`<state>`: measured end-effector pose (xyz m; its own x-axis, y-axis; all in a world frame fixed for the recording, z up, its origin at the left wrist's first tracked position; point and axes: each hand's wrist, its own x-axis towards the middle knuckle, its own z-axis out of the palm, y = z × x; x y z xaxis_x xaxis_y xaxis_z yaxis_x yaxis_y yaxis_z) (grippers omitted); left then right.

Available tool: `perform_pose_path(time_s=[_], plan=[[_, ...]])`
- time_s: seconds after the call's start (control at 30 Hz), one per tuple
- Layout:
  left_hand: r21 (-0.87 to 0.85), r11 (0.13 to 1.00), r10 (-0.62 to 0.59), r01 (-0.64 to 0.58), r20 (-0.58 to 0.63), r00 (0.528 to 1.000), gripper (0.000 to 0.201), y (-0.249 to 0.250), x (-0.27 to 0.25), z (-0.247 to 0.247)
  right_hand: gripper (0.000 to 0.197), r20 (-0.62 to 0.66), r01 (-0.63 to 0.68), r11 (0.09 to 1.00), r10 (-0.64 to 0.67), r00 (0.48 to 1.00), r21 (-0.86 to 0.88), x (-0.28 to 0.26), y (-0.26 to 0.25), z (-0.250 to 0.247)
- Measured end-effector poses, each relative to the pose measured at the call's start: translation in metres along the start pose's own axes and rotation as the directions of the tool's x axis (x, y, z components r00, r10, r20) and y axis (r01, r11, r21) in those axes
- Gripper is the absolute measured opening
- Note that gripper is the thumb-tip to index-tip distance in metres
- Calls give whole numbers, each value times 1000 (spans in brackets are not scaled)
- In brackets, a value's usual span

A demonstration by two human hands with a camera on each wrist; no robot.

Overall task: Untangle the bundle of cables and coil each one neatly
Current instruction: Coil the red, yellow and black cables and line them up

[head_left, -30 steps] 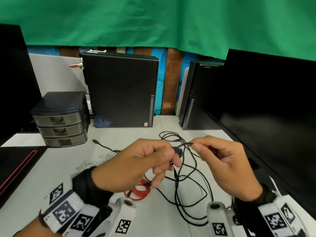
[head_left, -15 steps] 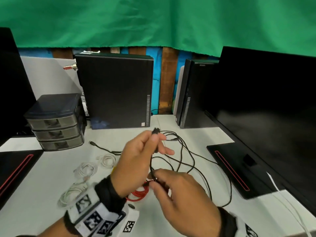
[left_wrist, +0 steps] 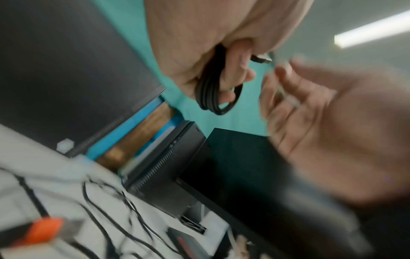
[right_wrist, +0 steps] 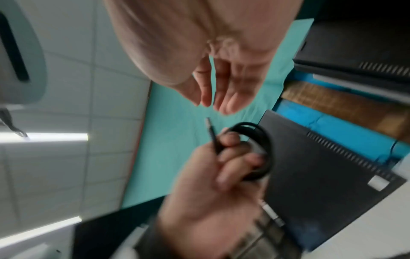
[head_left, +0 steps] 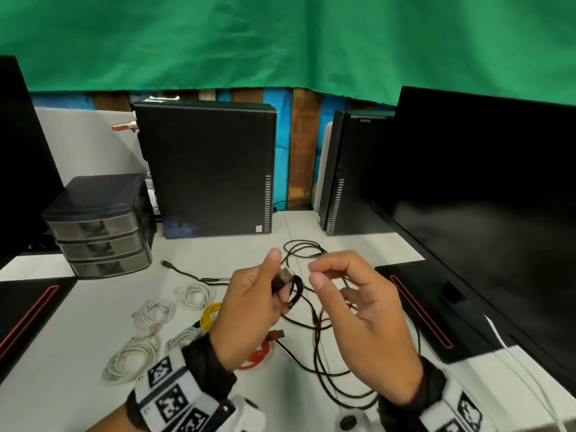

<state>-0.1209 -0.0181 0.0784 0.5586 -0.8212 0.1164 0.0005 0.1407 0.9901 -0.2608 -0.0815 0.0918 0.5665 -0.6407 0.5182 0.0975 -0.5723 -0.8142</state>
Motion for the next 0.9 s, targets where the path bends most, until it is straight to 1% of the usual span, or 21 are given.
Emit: perform_pose_path(time_s=[0.03, 0.07, 0.13, 0.17, 0.2, 0.27, 0.37, 0.47, 0.5, 0.57, 0.6, 0.63, 0.7, 0.8, 0.9], plan=[[-71, 994, -81, 83, 27, 996, 58, 4, -1, 1, 15, -5, 13, 996, -13, 1000, -90, 1, 7, -1], [-117, 985, -118, 124, 53, 992, 58, 7, -2, 1, 20, 34, 1, 994, 3, 999, -106, 2, 12, 0], [-180, 972, -138, 152, 89, 986, 57, 11, -4, 0, 25, 146, -68, 998, 67, 987, 8, 3, 14, 2], [-197, 966, -147, 165, 101, 984, 56, 12, -4, 0, 28, 166, -101, 993, 89, 982, 67, 3, 15, 2], [-210, 961, -157, 178, 115, 981, 57, 13, -4, -1, 29, 163, -138, 984, 118, 979, 113, 3, 14, 3], [-217, 955, -174, 201, 135, 975, 60, 14, -4, 0, 22, 142, -203, 963, 179, 974, 180, 3, 16, 3], [-195, 962, -172, 191, 109, 979, 61, 12, -5, 6, 15, 80, -244, 955, 233, 969, 169, 2, 22, 8], [-98, 988, -113, 115, 28, 993, 65, 2, -2, 9, 22, -31, -208, 971, 213, 977, 119, 2, 27, 14], [-81, 990, -112, 112, 0, 994, 63, -2, 0, 8, 23, -73, -204, 972, 213, 974, 113, 3, 30, 13], [-119, 974, -195, 192, -16, 981, 45, -8, 4, 2, 21, -151, -212, 970, 229, 962, 121, 9, 36, 7], [-162, 954, -251, 251, 17, 968, 34, -9, 5, -1, 20, -185, -212, 969, 234, 955, 131, 12, 38, 2], [-198, 933, -293, 300, 63, 954, 27, -9, 5, -3, 19, -215, -211, 968, 236, 948, 136, 15, 40, -3], [-200, 914, -327, 354, 156, 932, 26, -8, 4, -5, 17, -266, -216, 966, 248, 932, 144, 22, 42, -13], [-165, 932, -278, 322, 247, 929, 25, -7, 2, -3, 16, -314, -228, 960, 269, 911, 161, 28, 47, -24], [-157, 958, -195, 239, 255, 947, 29, -6, 3, -2, 18, -319, -237, 956, 282, 905, 175, 29, 49, -28]])
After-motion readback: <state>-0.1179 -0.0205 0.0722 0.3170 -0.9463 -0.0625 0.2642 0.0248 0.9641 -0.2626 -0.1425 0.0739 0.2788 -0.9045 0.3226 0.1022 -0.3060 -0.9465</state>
